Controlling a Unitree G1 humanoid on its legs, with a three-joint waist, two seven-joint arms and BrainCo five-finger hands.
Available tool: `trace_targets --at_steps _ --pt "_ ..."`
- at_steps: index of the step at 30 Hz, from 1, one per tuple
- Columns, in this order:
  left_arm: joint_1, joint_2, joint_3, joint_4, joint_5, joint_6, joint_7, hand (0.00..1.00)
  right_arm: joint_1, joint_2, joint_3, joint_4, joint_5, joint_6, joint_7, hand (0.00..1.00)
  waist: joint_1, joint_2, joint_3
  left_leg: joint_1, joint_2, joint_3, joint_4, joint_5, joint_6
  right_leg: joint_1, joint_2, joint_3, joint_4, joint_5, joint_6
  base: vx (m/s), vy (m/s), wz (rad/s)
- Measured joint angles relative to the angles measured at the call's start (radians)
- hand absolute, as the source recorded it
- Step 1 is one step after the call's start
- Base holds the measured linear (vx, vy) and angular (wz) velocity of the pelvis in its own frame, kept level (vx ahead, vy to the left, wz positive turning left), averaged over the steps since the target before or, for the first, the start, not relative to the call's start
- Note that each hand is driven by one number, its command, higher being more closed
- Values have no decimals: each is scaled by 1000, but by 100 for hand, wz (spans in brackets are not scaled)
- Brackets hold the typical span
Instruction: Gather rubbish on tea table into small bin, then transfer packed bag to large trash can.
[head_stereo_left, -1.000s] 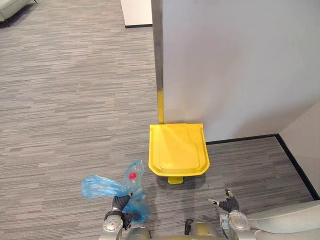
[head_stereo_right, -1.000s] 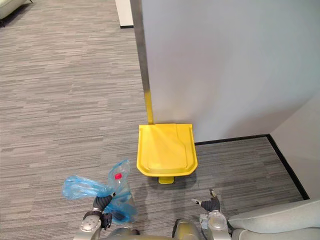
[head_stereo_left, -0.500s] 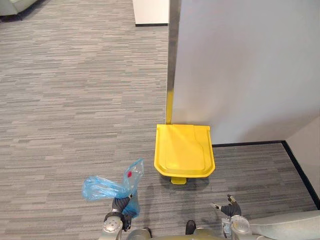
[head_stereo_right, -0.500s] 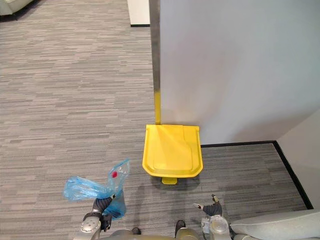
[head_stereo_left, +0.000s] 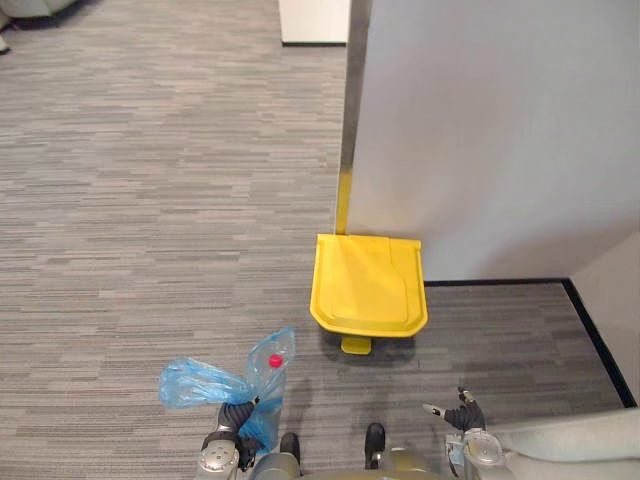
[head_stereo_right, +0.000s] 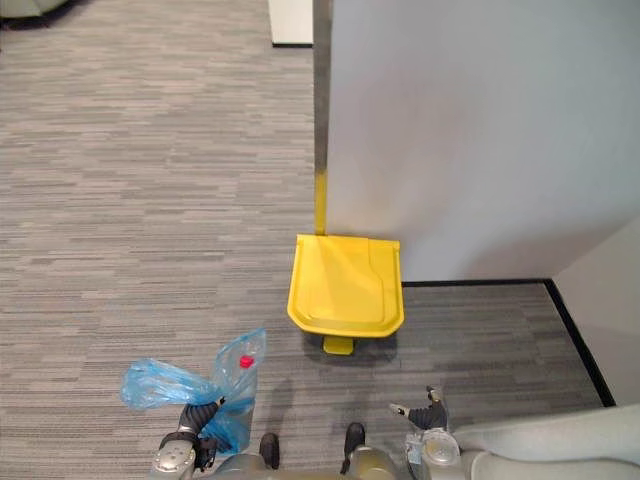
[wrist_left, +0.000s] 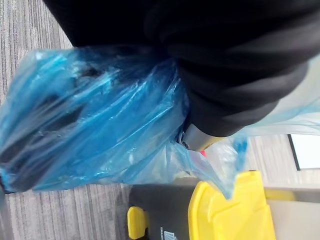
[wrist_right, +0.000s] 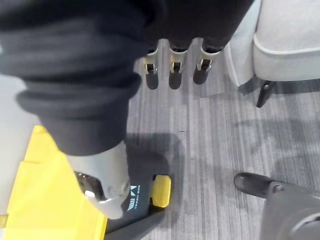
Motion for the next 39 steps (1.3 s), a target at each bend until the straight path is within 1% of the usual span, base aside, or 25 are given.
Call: trace_targets --at_steps 1,2,3,4,5,6,7,8,10,12,13,14,15,16,17,18,19,21,22,24,26,30,34,35,39 --pt "0 0 0 -3 0 1 0 100 8 2 0 0 0 2 0 0 1 -6 4 -14 -3 0 34 -27 0 -3 -10 -2 35 -12 15 31 72 6" --pt "10 6 -13 -28 0 3 0 100 33 15 -12 -7 9 7 0 0 -1 -23 5 -7 -15 -23 82 -73 6 1 -43 -15 103 -46 66 6 49 23" --pt "8 8 -21 -38 0 3 0 100 44 24 -28 -16 17 9 0 0 -1 -30 4 -2 -31 -30 86 -81 20 6 -58 -22 124 -52 99 89 98 40" --pt "-12 6 -33 -41 1 2 -1 100 47 34 -63 -41 22 10 -1 0 -1 -22 20 13 -29 -45 98 -88 31 -42 -83 -32 267 -13 144 78 62 36" --pt "-19 6 -32 -45 1 2 -1 100 44 34 -64 -49 28 10 -1 0 -1 -18 30 15 -29 -48 117 -97 40 -89 -91 -32 378 20 145 144 128 26" --pt "-27 -3 -32 -55 1 5 0 100 47 36 -69 -53 36 10 1 0 3 11 53 36 -11 -62 163 -134 53 -138 -72 -22 430 -24 106 96 86 11" --pt "-32 0 -31 -58 1 5 1 100 42 39 -64 -58 40 11 2 0 3 21 57 46 6 -64 191 -159 55 -147 -47 -21 387 -44 74 164 114 3" --pt "-40 11 -30 -61 1 6 3 100 48 45 -64 -76 49 11 2 0 3 15 57 55 9 -65 210 -180 58 -166 -35 -29 336 -47 65 173 45 4" --pt "-75 19 -26 -74 1 9 3 100 41 41 -70 -81 68 11 -1 0 2 -7 69 62 7 -55 276 -241 52 -189 1 -49 108 -14 27 218 -34 5" --pt "-80 15 -7 -97 1 9 4 100 42 41 -76 -82 72 15 -2 0 1 -24 75 68 -4 -58 332 -295 34 -193 17 -40 74 -16 19 252 -110 8" --pt "-84 18 1 -102 1 10 4 100 43 40 -81 -82 77 20 -2 0 2 -30 76 76 -8 -63 358 -327 26 -191 33 -5 78 18 -24 338 -131 10" --pt "-96 2 0 -102 1 10 7 100 41 29 -91 -98 85 24 -4 0 2 -21 82 95 6 -71 362 -356 23 -194 48 -5 121 24 -48 345 -126 7" --pt "-102 -3 -1 -104 1 10 10 100 50 30 -108 -117 90 24 -5 0 3 -8 91 105 14 -73 352 -361 18 -196 55 -8 141 8 -59 382 -118 9" --pt "-112 -4 -4 -105 1 10 11 100 51 34 -136 -156 106 24 -5 0 2 5 98 127 23 -76 317 -365 13 -217 59 -8 203 -27 -64 241 -79 8" --pt "-113 -2 -3 -105 1 10 12 100 51 36 -148 -161 108 24 -4 0 1 6 99 141 23 -77 303 -366 10 -222 59 -8 225 -36 -69 298 -102 15" --pt "-114 0 0 -106 1 10 14 100 60 36 -165 -163 117 24 -4 0 0 7 98 175 30 -86 281 -371 -6 -223 58 -16 275 -49 -79 304 -105 21" --pt "-117 -4 5 -106 1 10 15 100 72 40 -184 -166 125 25 -4 0 0 9 97 208 38 -91 262 -378 -19 -221 55 -31 329 -79 -95 361 -124 25" --pt "-116 -6 6 -107 1 10 16 100 82 47 -191 -166 139 27 -4 0 -2 13 89 236 48 -93 236 -373 -30 -218 55 -48 372 -121 -104 299 -94 21" --pt "-117 -13 12 -108 1 10 16 100 76 54 -190 -166 141 27 -3 0 -1 15 85 242 60 -89 226 -355 -60 -216 60 -58 379 -137 -123 288 -89 8" --pt "-117 -28 12 -111 1 10 15 100 57 60 -186 -165 146 27 0 0 -3 23 80 243 69 -83 199 -332 -75 -215 67 -64 364 -139 -128 247 -83 1" --pt "-118 -42 12 -119 1 10 10 100 35 64 -172 -165 145 27 1 0 -4 23 75 244 78 -72 170 -311 -78 -215 68 -68 344 -137 -132 152 -63 5" --pt "-115 -43 11 -139 1 9 -1 100 14 72 -72 -165 138 25 4 0 -2 22 55 228 85 -66 146 -303 -83 -216 65 -90 312 -126 -146 49 -22 15" --pt "-106 -42 7 -140 1 9 -2 100 -25 75 51 -176 135 23 5 0 -1 22 32 145 81 -86 146 -280 -87 -251 46 -118 260 -87 -140 -50 4 31" --pt "-104 -40 5 -146 1 9 -2 100 -35 76 85 -203 134 22 5 0 3 22 32 121 82 -94 149 -268 -95 -255 43 -129 238 -72 -143 -36 -16 32" --pt "-89 -29 1 -189 3 8 -1 100 -101 71 170 -281 110 16 5 0 7 23 32 56 84 -120 156 -249 -100 -275 37 -165 207 -48 -160 -65 -49 33"
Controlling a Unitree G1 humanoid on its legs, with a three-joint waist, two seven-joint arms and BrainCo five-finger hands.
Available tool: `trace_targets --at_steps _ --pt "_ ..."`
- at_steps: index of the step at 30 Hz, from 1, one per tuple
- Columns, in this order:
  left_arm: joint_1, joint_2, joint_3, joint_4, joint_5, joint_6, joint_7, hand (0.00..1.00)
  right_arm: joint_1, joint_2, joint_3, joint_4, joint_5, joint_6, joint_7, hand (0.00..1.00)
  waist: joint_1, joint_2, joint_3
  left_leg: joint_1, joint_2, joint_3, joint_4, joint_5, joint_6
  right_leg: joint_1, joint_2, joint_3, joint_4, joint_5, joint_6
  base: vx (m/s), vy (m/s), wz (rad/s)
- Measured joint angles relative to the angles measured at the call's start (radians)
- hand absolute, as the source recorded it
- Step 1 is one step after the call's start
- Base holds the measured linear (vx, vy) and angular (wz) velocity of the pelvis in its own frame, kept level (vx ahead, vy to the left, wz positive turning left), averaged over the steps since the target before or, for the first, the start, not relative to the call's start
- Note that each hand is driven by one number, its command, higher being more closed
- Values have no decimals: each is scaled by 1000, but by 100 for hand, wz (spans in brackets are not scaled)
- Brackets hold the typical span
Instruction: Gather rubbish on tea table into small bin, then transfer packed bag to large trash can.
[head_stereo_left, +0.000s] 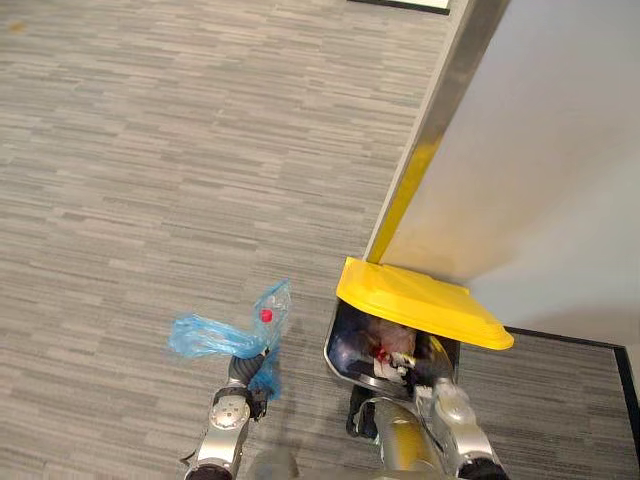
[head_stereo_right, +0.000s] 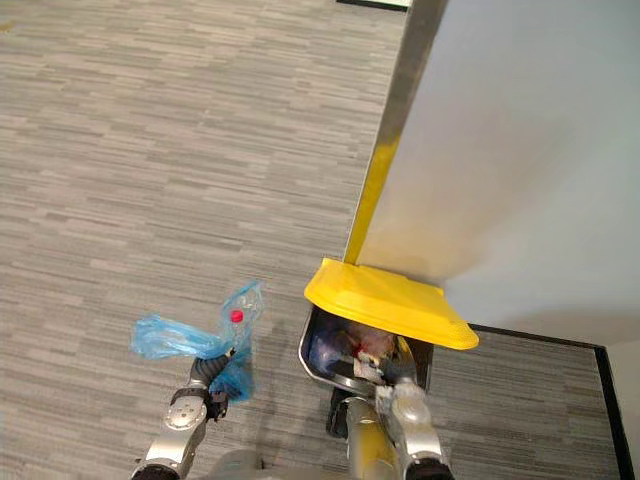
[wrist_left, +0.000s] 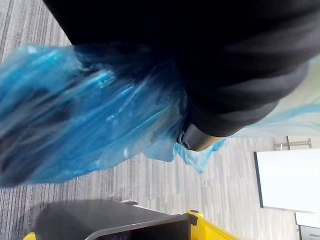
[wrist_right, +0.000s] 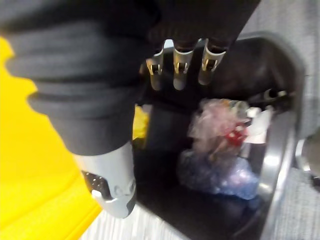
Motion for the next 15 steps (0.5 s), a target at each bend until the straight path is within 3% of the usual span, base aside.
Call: trace_targets --at_steps 3,7,9,11,15 --pt "-7 19 -7 -22 0 -2 3 100 -83 -17 74 -44 -16 -16 -1 0 5 0 0 -65 6 -20 10 22 -17 -33 -11 -29 -13 17 -8 -75 -101 30" --pt "-50 42 -13 -21 -3 -22 5 100 -171 -72 123 -43 -57 -21 -2 0 51 2 2 -104 31 -29 -18 29 -19 -70 10 -44 -28 46 20 -88 -121 11" --pt "-54 55 -24 -21 -3 -22 5 100 -208 -88 129 -36 -76 -21 -1 0 49 3 4 -119 32 -37 -21 34 -24 -79 12 -47 -39 50 35 -131 -108 4" --pt "-65 72 -40 -21 -5 -23 4 100 -274 -140 161 -22 -99 -19 0 0 50 6 19 -124 38 -55 -39 35 -19 -78 52 -12 -91 62 57 -165 -125 -3" --pt "-85 84 -40 -21 -13 -36 3 100 -374 -218 162 -20 -137 -18 0 0 48 -11 41 -138 33 -88 -51 35 -20 -75 86 -3 -169 71 64 -124 -122 -11"
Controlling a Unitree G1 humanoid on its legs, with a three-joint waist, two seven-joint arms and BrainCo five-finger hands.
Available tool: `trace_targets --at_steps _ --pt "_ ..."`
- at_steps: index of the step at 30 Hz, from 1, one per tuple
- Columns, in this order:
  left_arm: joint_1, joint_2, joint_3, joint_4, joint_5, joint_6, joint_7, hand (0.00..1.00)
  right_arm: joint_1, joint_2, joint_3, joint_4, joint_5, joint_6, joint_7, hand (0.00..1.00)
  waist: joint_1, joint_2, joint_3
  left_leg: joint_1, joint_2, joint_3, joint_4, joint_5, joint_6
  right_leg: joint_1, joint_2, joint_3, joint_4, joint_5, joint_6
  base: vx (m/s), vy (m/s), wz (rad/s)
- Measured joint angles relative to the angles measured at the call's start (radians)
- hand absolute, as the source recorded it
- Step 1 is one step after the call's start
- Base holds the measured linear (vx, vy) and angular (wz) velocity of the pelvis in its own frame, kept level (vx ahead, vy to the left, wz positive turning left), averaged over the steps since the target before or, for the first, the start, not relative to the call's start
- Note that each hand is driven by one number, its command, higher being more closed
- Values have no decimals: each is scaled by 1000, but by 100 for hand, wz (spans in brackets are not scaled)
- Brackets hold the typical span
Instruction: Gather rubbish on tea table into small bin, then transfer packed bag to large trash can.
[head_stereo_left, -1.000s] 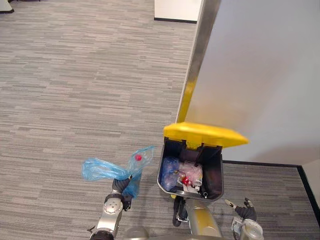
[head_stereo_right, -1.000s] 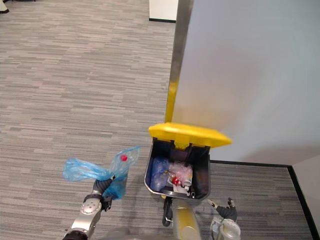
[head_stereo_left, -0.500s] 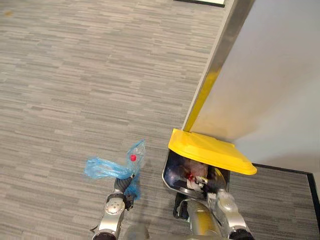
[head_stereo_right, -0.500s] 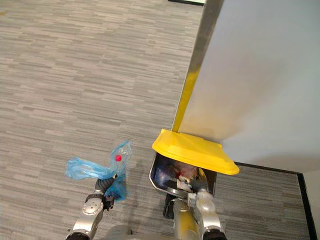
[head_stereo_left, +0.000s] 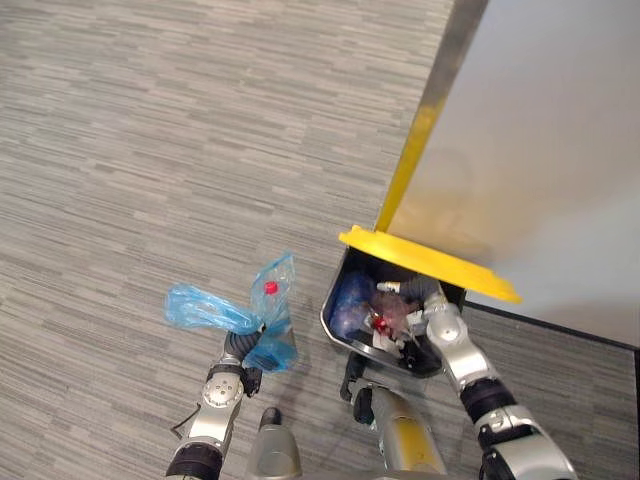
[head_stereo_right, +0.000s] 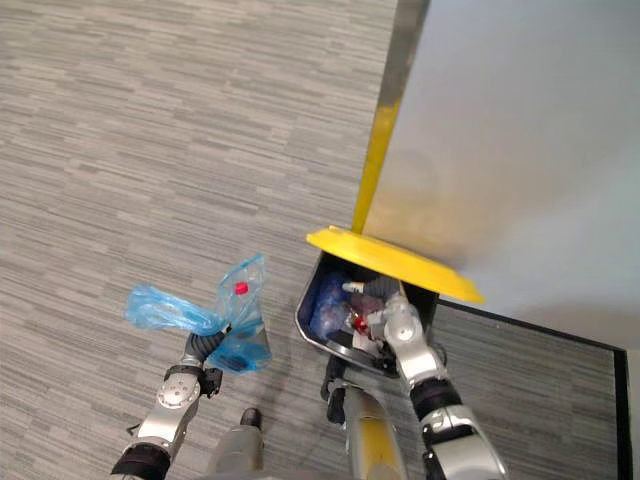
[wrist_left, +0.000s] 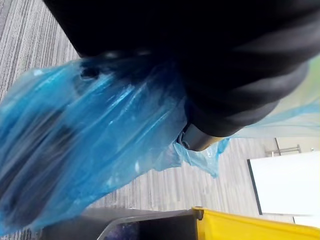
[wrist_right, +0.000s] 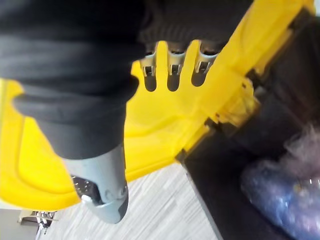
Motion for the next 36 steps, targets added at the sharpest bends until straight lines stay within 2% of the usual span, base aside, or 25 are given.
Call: trace_targets --at_steps 2,3,5,6,7,8,9,10,11,12,13,15,18,28,36 --pt "-13 1 -3 0 -5 -4 -1 100 -37 -57 0 -1 -19 0 0 0 -8 2 7 -45 -12 -4 72 -2 4 3 17 -9 -20 0 1 -118 -65 -22" --pt "-25 7 -4 0 -8 -5 -1 100 -44 -81 0 -1 -30 0 0 0 -6 -1 14 -49 5 -12 75 -5 11 5 28 -9 -20 3 5 -123 -101 5" --pt "-54 34 -21 -1 -9 -8 -1 100 -56 -122 1 -1 -41 1 0 0 -32 -29 47 -34 -3 -25 51 -1 2 21 31 -5 -44 3 6 -126 -117 23" --pt "-59 40 -28 -3 -9 -8 -1 100 -59 -143 1 -3 -49 1 1 0 -44 -44 54 -44 -15 -23 108 -6 1 26 33 -5 -73 3 6 -143 -96 -6" --pt "-59 37 -37 -4 -9 -8 -1 100 -68 -161 1 -9 -57 1 1 0 -44 -31 62 -89 -36 -31 202 -22 35 22 38 -9 -68 -22 72 -117 -76 -31" --pt "-60 26 -43 -6 -9 -11 -3 100 -74 -181 2 -22 -61 0 2 0 -34 2 74 -93 -17 -17 198 -43 78 -22 44 -6 38 -72 108 -101 -41 -24" --pt "-69 26 -45 -12 -9 -19 -4 100 -73 -201 -3 -28 -65 -2 0 0 -41 -9 101 -75 -17 -6 193 -64 3 -112 25 169 378 -53 -104 -52 -117 41" --pt "-69 31 -42 -20 -10 -23 -2 100 -75 -207 4 -6 -65 -1 4 0 -77 -48 103 -69 -57 -27 192 -50 -25 -48 -39 199 298 -60 -71 -27 -143 52" --pt "-65 28 -42 -23 -11 -23 -1 100 -86 -210 9 -4 -65 1 9 0 -69 -31 104 -84 -46 -42 212 -52 -28 -39 -29 175 267 -67 -41 69 -174 28" --pt "-63 35 -54 -23 -11 -23 -4 100 -89 -214 10 -7 -65 -4 18 0 -52 -17 103 -80 -39 -33 196 -51 -18 -15 -7 146 186 -20 -43 101 -104 -21" --pt "-64 43 -61 -27 -12 -23 -4 100 -89 -213 19 -7 -64 -6 21 0 -53 -17 103 -72 -34 -42 167 -49 -14 4 4 129 144 29 -77 92 -94 -16" --pt "-65 43 -82 -50 -13 -23 -4 100 -95 -214 25 -7 -64 -8 23 0 -54 -14 104 -49 -33 -45 144 -44 -14 19 5 119 136 45 -104 78 -43 -1" --pt "-79 43 -93 -86 -20 -26 -4 100 -95 -216 27 -7 -64 -8 24 0 -66 -15 104 -47 -32 -44 137 -27 -20 37 -1 111 128 50 -102 36 29 7" --pt "-137 59 -228 -189 -52 -29 -2 100 -156 -203 79 10 -62 -8 25 0 -53 -16 103 -58 -56 -41 133 -9 6 71 -16 120 38 111 -76 -8 58 2" --pt "-245 57 -356 -277 -73 -50 -2 100 -228 -184 116 53 -63 -6 23 0 -57 -20 101 -69 -57 -32 133 -6 8 74 -13 128 -1 137 -71 -1 19 -2"
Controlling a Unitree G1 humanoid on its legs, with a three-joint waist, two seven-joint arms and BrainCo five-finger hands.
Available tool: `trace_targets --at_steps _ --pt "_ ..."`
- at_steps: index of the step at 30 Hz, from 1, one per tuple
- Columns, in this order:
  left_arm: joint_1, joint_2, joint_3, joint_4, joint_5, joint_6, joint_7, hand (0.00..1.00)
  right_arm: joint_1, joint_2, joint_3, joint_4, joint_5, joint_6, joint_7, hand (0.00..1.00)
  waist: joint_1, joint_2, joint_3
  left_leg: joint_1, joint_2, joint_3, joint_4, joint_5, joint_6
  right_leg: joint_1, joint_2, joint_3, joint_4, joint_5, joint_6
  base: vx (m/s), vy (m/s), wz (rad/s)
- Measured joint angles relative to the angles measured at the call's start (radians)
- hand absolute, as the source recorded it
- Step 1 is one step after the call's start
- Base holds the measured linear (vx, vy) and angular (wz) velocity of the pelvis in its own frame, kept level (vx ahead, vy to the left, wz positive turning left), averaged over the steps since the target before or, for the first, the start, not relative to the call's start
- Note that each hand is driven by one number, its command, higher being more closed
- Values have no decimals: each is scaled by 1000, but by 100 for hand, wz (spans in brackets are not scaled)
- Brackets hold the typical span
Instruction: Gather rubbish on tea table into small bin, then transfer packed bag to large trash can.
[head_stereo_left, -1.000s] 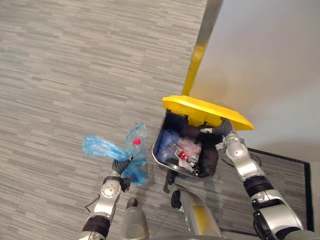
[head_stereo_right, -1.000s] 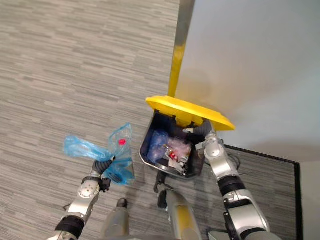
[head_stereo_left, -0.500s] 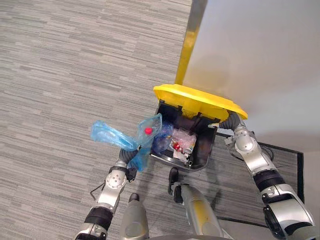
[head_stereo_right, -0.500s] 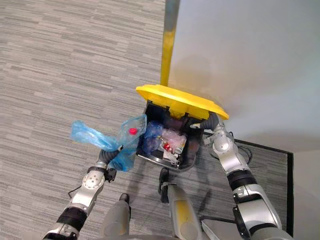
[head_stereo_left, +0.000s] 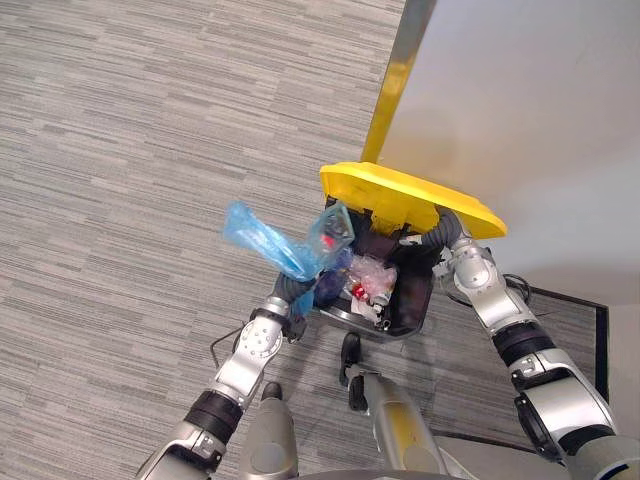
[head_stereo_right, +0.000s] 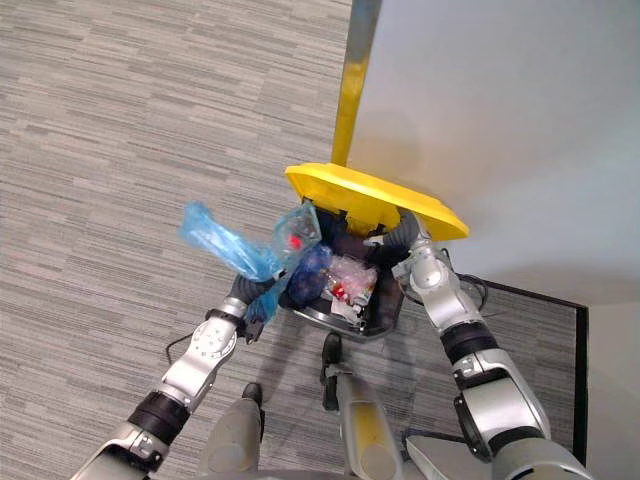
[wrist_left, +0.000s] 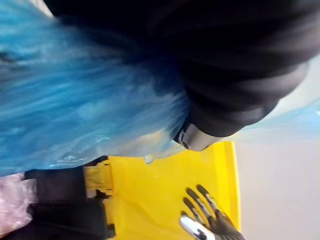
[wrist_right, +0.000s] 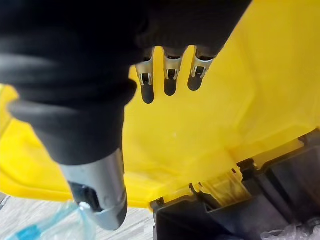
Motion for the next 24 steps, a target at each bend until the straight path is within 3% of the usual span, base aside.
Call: trace_targets --at_steps 5,12,20,24 --pt "-95 -3 -70 -6 -6 -5 1 100 -62 2 4 26 0 21 0 0 -7 -3 -2 -2 0 1 2 0 0 10 1 3 -25 16 4 -6 12 0" --pt "-226 -23 -107 33 -12 -9 24 100 -148 1 43 61 0 35 0 0 -41 -3 -1 -45 -6 4 29 -2 3 -17 -7 7 -32 31 8 -16 43 0" --pt "-450 -38 -141 376 49 9 19 100 -328 -33 104 129 -13 35 -3 0 -70 -10 68 -143 -25 8 126 -16 21 -85 -20 22 -4 51 16 -81 40 -1" --pt "-522 -54 -160 519 77 37 18 100 -437 -40 159 178 -114 35 -5 0 -79 -12 115 -220 -26 22 188 -32 19 -153 -17 36 21 56 21 -93 21 -11"
